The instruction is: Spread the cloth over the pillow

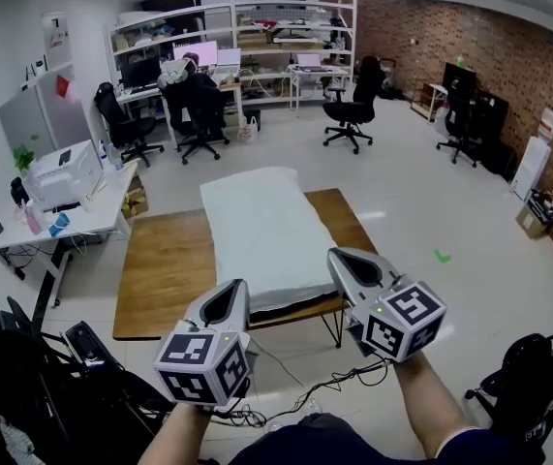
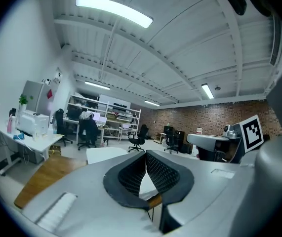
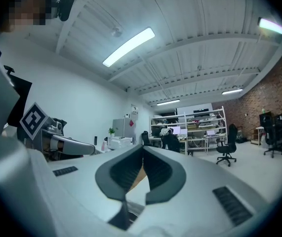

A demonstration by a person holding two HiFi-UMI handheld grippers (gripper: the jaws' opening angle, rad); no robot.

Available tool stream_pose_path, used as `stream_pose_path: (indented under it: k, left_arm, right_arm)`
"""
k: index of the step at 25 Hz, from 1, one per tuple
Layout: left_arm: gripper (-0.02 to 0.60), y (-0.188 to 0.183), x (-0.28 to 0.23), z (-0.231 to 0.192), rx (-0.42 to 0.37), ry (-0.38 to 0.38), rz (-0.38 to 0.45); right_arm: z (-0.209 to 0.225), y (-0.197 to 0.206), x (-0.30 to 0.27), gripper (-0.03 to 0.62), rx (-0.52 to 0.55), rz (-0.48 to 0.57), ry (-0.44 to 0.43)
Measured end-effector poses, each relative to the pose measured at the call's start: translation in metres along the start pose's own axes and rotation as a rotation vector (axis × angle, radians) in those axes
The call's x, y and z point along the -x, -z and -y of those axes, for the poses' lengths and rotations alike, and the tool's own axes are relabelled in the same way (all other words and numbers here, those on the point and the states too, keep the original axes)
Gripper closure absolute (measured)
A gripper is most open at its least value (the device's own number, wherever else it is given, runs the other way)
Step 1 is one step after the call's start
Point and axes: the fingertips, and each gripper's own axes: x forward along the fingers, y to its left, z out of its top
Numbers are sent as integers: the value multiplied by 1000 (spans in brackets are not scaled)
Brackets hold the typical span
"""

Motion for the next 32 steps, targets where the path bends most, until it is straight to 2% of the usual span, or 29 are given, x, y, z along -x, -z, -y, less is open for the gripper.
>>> stream_pose_path:
  k: [4,14,25,32]
  left_arm:
    - [566,8,-15,-4,-11,-17,-31]
    - [566,6,-62,-27,-23,-63,-28]
    - [574,-1,-119,-51,-62,-115,26]
    - [574,17,-152,-67,-65,-116,14]
  right_arm:
    - [4,2,-7,591,2,-10,-10]
    - [19,18,-42,594,38,-42,-1]
    - [51,34,-82,594,-31,-28,-20]
    - [70,49,-109,594,-20,-35,-20]
